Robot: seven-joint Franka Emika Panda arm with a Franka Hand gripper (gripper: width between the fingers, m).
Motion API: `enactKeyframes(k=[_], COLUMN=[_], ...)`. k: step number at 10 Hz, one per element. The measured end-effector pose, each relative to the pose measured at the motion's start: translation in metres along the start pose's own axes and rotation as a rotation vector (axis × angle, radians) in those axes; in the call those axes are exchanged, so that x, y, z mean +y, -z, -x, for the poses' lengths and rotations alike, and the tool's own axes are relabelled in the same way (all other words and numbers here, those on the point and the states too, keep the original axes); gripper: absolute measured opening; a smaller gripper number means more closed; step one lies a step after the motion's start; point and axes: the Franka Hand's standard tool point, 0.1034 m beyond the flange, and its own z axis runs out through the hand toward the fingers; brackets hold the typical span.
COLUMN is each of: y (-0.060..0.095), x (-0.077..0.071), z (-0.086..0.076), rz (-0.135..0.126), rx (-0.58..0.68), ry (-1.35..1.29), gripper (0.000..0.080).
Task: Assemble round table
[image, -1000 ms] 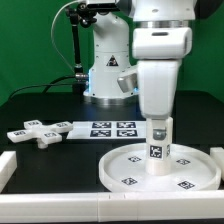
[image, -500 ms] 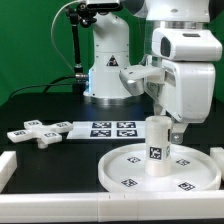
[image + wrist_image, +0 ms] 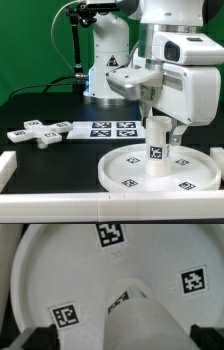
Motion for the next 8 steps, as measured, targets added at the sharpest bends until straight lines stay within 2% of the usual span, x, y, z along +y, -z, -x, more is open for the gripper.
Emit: enactKeyframes(k=[1, 2, 3, 4, 8], y=[0.0000, -0.0003, -0.0005, -0.0005, -0.0008], x=[-0.0001, -0.0003, -0.0005, -0.0006, -0.0008], z=[0.0004, 0.0008, 0.0010, 0.0013, 0.0013], rz=[0.000, -0.001, -0.001, -0.001, -0.002], rx=[0.000, 0.000, 0.000, 0.000, 0.002], ry=[-0.001, -0.001, -0.002, -0.002, -0.094], gripper=[0.0639, 0.0479, 0.0479, 0.0406, 0.0407])
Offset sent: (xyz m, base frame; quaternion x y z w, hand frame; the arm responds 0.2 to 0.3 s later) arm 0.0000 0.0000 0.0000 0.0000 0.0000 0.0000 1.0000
